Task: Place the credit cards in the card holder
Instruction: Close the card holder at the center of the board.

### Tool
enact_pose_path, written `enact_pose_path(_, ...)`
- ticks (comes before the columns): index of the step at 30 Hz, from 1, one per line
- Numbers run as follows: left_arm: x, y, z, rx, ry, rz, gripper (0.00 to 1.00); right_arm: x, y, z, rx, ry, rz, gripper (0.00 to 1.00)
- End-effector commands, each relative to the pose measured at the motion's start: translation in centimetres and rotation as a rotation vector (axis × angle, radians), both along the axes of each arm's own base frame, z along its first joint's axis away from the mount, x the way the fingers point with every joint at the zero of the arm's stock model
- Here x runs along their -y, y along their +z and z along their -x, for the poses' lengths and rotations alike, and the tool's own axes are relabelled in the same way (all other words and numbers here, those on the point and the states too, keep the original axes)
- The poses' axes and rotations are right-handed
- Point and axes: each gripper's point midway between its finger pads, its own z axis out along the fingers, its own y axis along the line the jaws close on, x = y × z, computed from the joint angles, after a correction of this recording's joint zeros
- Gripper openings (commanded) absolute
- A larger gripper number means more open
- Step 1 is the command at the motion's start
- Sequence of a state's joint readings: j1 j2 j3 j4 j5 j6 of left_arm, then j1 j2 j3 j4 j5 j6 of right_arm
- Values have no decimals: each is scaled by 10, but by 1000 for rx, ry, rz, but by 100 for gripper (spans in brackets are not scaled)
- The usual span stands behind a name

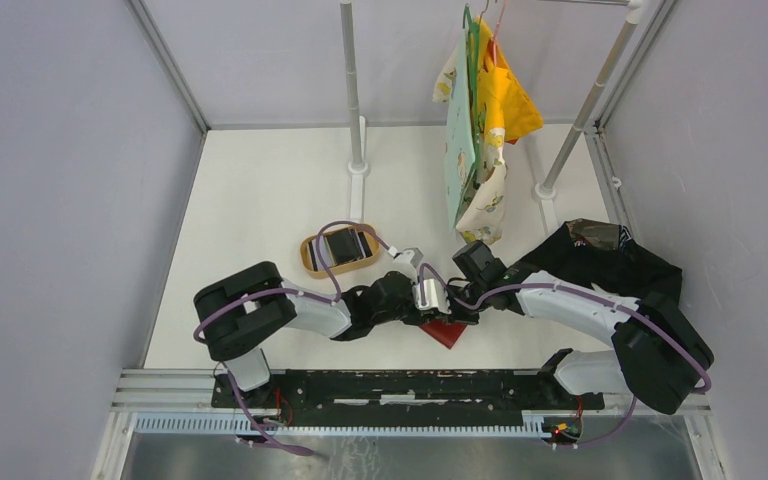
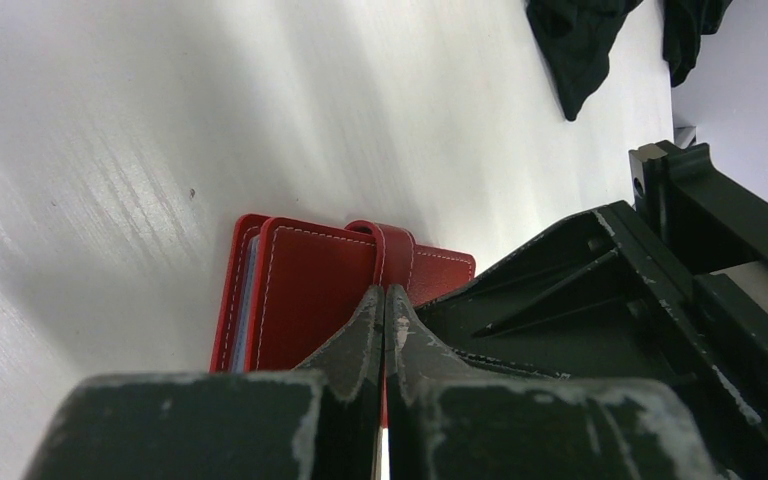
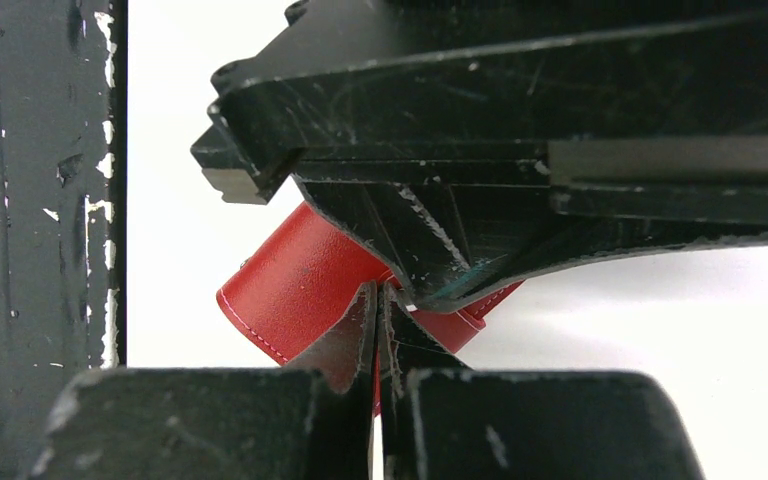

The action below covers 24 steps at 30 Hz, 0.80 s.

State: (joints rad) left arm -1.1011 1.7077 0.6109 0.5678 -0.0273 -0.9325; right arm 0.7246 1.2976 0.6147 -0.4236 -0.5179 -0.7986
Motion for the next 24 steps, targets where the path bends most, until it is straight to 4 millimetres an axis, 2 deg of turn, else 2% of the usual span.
enact_pose_path(1,-17,-44,24,-95,-18,-120,2,5,-6,-7,12,-30,44,0)
enact_pose_path(9,-27,-63,36,-108,-17,-199,2,3,-2,-13,32,-42,43,0)
enact_pose_path(14,-41,-79,45,-126,3,-264,2,0,3,-16,45,-18,42,0)
enact_pose_path(19,-52,-85,44,-134,37,-287,2,-6,17,-14,65,24,-7,11)
enact_pose_path(24,-58,-86,42,-126,59,-307,2,-7,24,-10,69,53,-36,15)
